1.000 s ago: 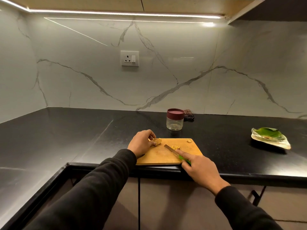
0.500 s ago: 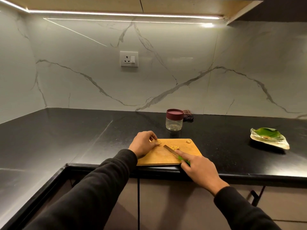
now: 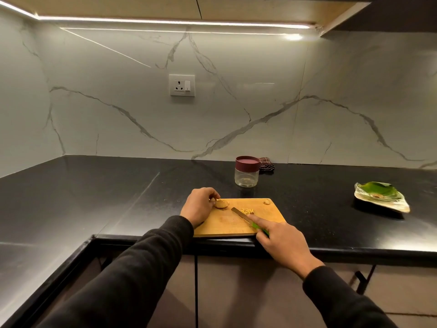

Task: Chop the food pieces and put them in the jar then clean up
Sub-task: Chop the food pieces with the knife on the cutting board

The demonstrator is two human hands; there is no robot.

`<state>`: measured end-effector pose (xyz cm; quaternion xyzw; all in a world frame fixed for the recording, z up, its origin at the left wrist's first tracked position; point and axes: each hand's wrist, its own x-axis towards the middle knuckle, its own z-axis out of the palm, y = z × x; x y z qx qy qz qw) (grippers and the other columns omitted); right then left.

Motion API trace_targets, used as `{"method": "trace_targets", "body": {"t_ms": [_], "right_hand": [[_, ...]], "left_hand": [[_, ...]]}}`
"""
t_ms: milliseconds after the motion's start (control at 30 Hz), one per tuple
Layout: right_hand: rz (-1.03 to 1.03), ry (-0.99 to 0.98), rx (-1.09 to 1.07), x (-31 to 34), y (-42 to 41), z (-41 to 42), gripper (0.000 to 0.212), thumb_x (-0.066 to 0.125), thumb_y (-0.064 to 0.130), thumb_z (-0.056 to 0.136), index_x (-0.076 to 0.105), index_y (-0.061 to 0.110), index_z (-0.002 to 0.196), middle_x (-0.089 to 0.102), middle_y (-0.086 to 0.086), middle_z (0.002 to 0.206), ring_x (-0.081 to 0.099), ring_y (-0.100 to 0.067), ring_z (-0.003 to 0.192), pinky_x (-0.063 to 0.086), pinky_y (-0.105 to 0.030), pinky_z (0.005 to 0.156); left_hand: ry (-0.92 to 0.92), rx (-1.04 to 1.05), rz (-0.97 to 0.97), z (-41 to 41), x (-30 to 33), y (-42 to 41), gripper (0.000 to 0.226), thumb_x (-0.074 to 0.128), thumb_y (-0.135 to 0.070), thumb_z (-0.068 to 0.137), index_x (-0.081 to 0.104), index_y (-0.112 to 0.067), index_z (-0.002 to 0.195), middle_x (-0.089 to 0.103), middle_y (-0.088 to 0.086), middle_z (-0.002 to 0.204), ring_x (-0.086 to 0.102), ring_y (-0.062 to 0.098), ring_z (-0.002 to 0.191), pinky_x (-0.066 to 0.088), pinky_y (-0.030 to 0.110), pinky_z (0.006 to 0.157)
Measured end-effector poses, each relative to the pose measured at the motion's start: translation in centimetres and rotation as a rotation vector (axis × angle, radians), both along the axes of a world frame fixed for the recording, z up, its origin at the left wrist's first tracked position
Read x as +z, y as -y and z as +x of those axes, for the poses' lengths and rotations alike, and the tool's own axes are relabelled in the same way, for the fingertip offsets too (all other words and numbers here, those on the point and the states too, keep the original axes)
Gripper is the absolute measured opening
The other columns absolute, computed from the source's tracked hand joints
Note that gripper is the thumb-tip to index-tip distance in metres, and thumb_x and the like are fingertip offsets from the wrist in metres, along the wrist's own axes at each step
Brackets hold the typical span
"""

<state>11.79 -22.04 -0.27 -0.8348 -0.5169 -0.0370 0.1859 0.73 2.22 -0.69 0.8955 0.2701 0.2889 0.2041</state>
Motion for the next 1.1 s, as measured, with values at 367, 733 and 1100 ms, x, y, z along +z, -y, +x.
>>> {"method": "trace_targets", "body": {"t_ms": [367,733,1100], "right_hand": [[-0.002,0.005,-0.004,0.0,0.0,0.0,0.047,0.038,0.045,0.106,0.027,0.058,0.149,0.053,0.013,0.072,0.052,-0.005,0.061,0.031,-0.014,0.049],[0.000,0.007,-0.014,0.0,0.0,-0.2,0.047,0.037,0.044,0.106,0.027,0.057,0.150,0.053,0.014,0.073,0.053,-0.005,0.062,0.031,-0.014,0.050],[-0.033,0.014,-0.010,0.5,0.4,-1.2,0.052,0.034,0.040,0.107,0.017,0.055,0.154,0.056,0.010,0.082,0.053,-0.006,0.068,0.038,-0.018,0.055]], "left_hand": [[0.117,-0.169,-0.160,-0.6,1.1,3.2,0.013,0.075,-0.011,0.087,0.074,-0.022,0.094,0.071,-0.008,0.093,0.068,0.005,0.081,0.059,0.022,0.075],[-0.089,-0.300,-0.026,-2.6,0.4,3.1,0.019,0.072,-0.025,0.091,0.076,-0.023,0.109,0.069,-0.011,0.110,0.061,0.003,0.102,0.049,0.014,0.088],[-0.012,-0.293,0.041,-3.0,-0.1,4.0,0.012,0.075,-0.028,0.088,0.075,-0.023,0.099,0.068,-0.008,0.102,0.060,0.007,0.093,0.055,0.025,0.081]]}}
